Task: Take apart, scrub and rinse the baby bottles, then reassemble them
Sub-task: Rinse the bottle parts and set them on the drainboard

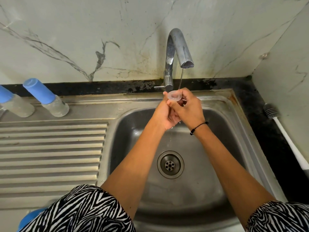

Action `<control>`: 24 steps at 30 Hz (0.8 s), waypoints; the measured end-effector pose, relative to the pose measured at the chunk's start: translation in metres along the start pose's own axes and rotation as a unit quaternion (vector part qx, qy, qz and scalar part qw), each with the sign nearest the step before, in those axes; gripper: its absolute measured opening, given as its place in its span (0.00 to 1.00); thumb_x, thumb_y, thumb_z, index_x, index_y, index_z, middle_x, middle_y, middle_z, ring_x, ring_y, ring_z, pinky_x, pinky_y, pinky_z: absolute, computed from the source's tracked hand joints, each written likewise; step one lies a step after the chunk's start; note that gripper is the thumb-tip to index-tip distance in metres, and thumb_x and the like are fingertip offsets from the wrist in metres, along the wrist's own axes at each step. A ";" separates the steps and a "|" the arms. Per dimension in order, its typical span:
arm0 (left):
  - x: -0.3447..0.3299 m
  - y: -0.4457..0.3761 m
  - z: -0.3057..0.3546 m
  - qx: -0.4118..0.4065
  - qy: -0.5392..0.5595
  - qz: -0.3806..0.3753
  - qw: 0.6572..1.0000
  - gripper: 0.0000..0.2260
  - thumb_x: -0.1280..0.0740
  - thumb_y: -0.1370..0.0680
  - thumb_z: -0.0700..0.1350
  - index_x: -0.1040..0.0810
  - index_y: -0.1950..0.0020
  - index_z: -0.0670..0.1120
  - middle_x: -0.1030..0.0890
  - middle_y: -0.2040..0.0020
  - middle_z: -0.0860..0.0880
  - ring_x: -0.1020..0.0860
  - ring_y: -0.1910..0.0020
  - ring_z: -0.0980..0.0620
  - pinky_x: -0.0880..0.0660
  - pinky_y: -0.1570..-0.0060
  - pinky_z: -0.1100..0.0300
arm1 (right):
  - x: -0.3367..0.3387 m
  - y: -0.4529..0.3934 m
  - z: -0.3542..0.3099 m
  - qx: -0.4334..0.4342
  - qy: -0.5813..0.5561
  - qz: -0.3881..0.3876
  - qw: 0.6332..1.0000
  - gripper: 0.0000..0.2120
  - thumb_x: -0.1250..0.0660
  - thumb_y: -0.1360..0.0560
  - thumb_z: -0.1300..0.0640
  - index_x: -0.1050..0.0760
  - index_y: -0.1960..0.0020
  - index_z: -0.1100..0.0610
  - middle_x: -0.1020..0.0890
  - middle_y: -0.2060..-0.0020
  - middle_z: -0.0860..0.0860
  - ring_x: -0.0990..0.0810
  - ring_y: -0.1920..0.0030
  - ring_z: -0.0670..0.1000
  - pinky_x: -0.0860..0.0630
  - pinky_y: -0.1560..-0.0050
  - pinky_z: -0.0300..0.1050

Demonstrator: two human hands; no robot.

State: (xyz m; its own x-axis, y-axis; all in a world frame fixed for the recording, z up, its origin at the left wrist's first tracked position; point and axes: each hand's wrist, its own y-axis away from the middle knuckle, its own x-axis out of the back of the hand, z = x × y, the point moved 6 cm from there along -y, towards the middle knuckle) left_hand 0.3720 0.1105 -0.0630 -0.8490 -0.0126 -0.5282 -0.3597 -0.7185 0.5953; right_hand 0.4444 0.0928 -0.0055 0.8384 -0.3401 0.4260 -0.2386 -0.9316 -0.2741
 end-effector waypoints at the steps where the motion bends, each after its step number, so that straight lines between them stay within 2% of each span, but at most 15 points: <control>1: 0.003 0.001 0.000 0.000 0.003 0.011 1.000 0.23 0.46 0.18 0.58 0.23 0.62 0.45 0.21 0.71 0.49 0.23 0.75 0.55 0.27 0.75 0.65 | 0.003 -0.001 -0.004 0.012 0.010 0.009 1.000 0.08 0.28 0.29 0.58 0.26 0.53 0.58 0.22 0.60 0.43 0.23 0.59 0.42 0.27 0.56 0.34; 4: 0.013 0.006 -0.005 0.003 -0.006 0.047 0.999 0.17 0.46 0.17 0.51 0.25 0.59 0.44 0.25 0.70 0.49 0.29 0.74 0.55 0.31 0.70 0.64 | 0.013 0.000 -0.019 0.081 0.043 0.054 0.994 0.11 0.31 0.29 0.57 0.25 0.48 0.58 0.21 0.55 0.48 0.23 0.55 0.50 0.25 0.52 0.43; 5: 0.017 0.008 -0.008 0.004 -0.017 0.060 0.998 0.16 0.45 0.17 0.48 0.26 0.60 0.43 0.25 0.73 0.49 0.30 0.77 0.56 0.32 0.72 0.65 | 0.012 0.001 -0.019 0.081 0.047 0.045 0.995 0.11 0.31 0.29 0.58 0.25 0.48 0.58 0.21 0.55 0.48 0.22 0.55 0.51 0.25 0.52 0.45; 7: 0.021 0.016 -0.015 0.004 -0.039 0.069 0.997 0.14 0.44 0.18 0.43 0.27 0.61 0.42 0.27 0.77 0.49 0.31 0.81 0.56 0.32 0.75 0.65 | 0.003 0.007 -0.008 0.030 0.075 -0.018 0.997 0.10 0.31 0.28 0.59 0.24 0.47 0.58 0.19 0.55 0.50 0.22 0.55 0.51 0.24 0.50 0.49; 11: 0.027 0.027 -0.021 0.008 -0.065 0.071 0.995 0.13 0.45 0.19 0.37 0.27 0.62 0.40 0.25 0.80 0.49 0.27 0.82 0.56 0.28 0.66 0.61 | 0.006 0.011 0.001 0.002 0.045 -0.004 0.999 0.10 0.30 0.28 0.59 0.25 0.48 0.55 0.20 0.56 0.47 0.21 0.57 0.47 0.25 0.53 0.38; 13: 0.026 0.029 -0.022 0.004 -0.061 0.066 0.996 0.13 0.45 0.19 0.36 0.26 0.61 0.40 0.23 0.78 0.48 0.24 0.76 0.55 0.25 0.62 0.61 | 0.005 0.011 0.004 -0.040 0.035 -0.047 0.997 0.10 0.30 0.28 0.58 0.25 0.47 0.53 0.20 0.55 0.46 0.21 0.52 0.48 0.25 0.49 0.39; 14: 0.025 0.032 -0.021 0.001 -0.064 0.063 0.996 0.12 0.45 0.20 0.36 0.26 0.60 0.40 0.22 0.77 0.48 0.23 0.73 0.54 0.25 0.61 0.60 | 0.004 0.012 0.005 -0.042 0.029 -0.066 0.996 0.11 0.30 0.28 0.58 0.26 0.47 0.52 0.21 0.54 0.44 0.21 0.51 0.47 0.25 0.48 0.36; 16: 0.021 0.038 -0.016 -0.022 -0.049 0.061 0.997 0.11 0.44 0.20 0.36 0.26 0.59 0.40 0.22 0.76 0.48 0.22 0.75 0.54 0.23 0.60 0.59 | 0.001 0.016 -0.004 -0.028 0.002 -0.096 0.995 0.13 0.29 0.28 0.58 0.28 0.46 0.50 0.21 0.53 0.43 0.21 0.51 0.43 0.26 0.49 0.33; 18: 0.021 0.046 -0.013 -0.041 -0.019 0.060 0.997 0.12 0.45 0.19 0.37 0.25 0.58 0.40 0.21 0.71 0.46 0.23 0.77 0.55 0.23 0.63 0.59 | -0.004 0.025 -0.005 -0.055 -0.038 -0.114 0.991 0.14 0.29 0.29 0.55 0.30 0.48 0.45 0.19 0.52 0.46 0.20 0.51 0.46 0.23 0.46 0.44; 20: 0.021 0.057 -0.009 -0.060 0.007 0.060 0.996 0.11 0.44 0.19 0.37 0.24 0.56 0.40 0.21 0.63 0.44 0.22 0.70 0.53 0.22 0.66 0.60 | -0.007 0.037 -0.006 -0.079 -0.084 -0.117 0.986 0.12 0.32 0.31 0.51 0.31 0.51 0.40 0.18 0.51 0.49 0.19 0.50 0.50 0.23 0.45 0.56; 22: 0.028 0.070 -0.004 -0.087 0.011 0.067 0.994 0.08 0.41 0.20 0.37 0.24 0.56 0.41 0.21 0.60 0.44 0.22 0.63 0.51 0.22 0.66 0.60 | -0.013 0.049 -0.008 -0.086 -0.109 -0.133 0.981 0.12 0.33 0.32 0.54 0.30 0.53 0.41 0.20 0.51 0.48 0.21 0.49 0.51 0.25 0.44 0.60; 24: 0.035 0.078 0.002 -0.123 -0.036 0.095 0.987 0.07 0.38 0.21 0.36 0.24 0.58 0.42 0.20 0.60 0.45 0.22 0.61 0.50 0.21 0.63 0.58 | -0.016 0.054 -0.012 -0.072 -0.072 -0.138 0.985 0.10 0.33 0.30 0.58 0.28 0.50 0.48 0.22 0.53 0.48 0.23 0.49 0.51 0.25 0.43 0.58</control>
State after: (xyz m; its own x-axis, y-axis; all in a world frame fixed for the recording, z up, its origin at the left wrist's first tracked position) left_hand 0.3133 0.0559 -0.0341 -0.9204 -0.1197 -0.3722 -0.0950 -0.8549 0.5100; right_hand 0.4128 0.0462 -0.0169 0.9395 -0.0595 0.3374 -0.0502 -0.9981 -0.0361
